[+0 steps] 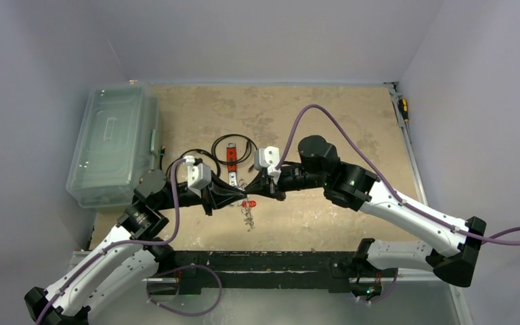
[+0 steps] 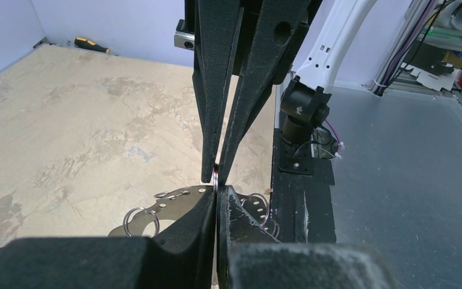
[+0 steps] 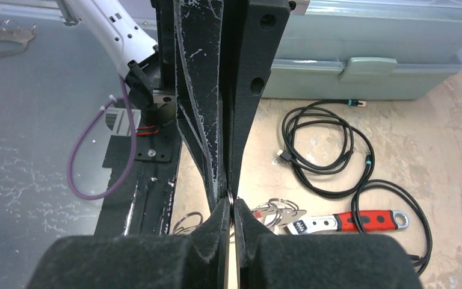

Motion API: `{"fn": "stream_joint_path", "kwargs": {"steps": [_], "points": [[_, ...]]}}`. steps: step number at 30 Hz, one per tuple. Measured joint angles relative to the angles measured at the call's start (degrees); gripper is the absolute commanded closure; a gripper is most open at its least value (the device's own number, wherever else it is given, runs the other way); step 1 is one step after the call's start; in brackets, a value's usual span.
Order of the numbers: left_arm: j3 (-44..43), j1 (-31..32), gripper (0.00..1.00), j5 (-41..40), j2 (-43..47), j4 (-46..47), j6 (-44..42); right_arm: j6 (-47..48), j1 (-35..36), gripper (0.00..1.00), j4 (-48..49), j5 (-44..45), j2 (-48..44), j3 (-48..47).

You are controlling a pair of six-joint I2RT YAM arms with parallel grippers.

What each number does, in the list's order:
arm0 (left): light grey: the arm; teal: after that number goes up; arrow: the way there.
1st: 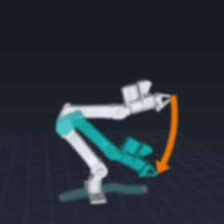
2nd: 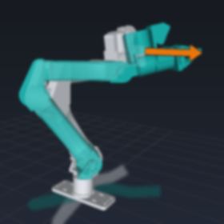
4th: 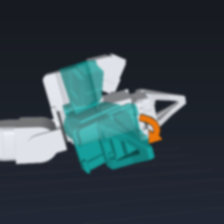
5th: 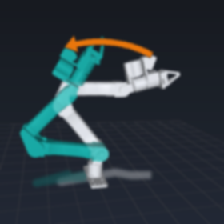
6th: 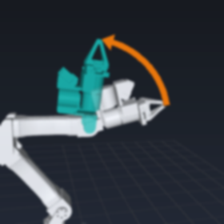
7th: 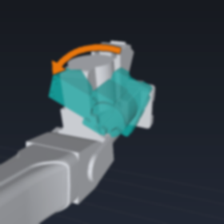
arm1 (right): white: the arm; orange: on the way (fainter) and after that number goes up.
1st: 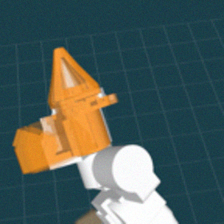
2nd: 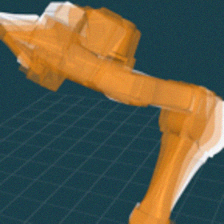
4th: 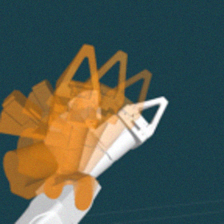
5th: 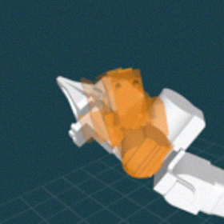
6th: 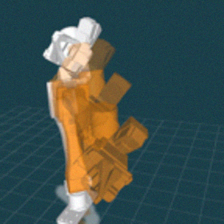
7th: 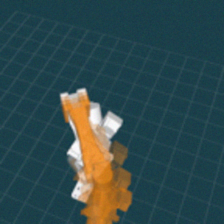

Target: Put the keys on the keyring

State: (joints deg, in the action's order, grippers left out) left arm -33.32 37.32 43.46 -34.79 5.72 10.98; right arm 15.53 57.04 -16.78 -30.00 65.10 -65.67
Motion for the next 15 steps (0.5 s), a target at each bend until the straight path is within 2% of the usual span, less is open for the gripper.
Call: {"fn": "stream_joint_path", "kwargs": {"steps": [7,12,15], "points": [[0.00,-0.02,1.00,0.00,0.02,-0.26,0.00,0.00,-0.07,1.00,-0.02,-1.03,0.26,0.00],[0.13,-0.02,0.59,-0.90,2.08,-1.05,-0.35,-0.55,-0.04,1.00,3.78,-0.94,-0.74,2.51],[0.15,0.00,0.52,-1.70,5.16,-0.07,-0.68,-2.27,-0.04,1.00,9.31,-0.57,-3.72,8.17]]}}
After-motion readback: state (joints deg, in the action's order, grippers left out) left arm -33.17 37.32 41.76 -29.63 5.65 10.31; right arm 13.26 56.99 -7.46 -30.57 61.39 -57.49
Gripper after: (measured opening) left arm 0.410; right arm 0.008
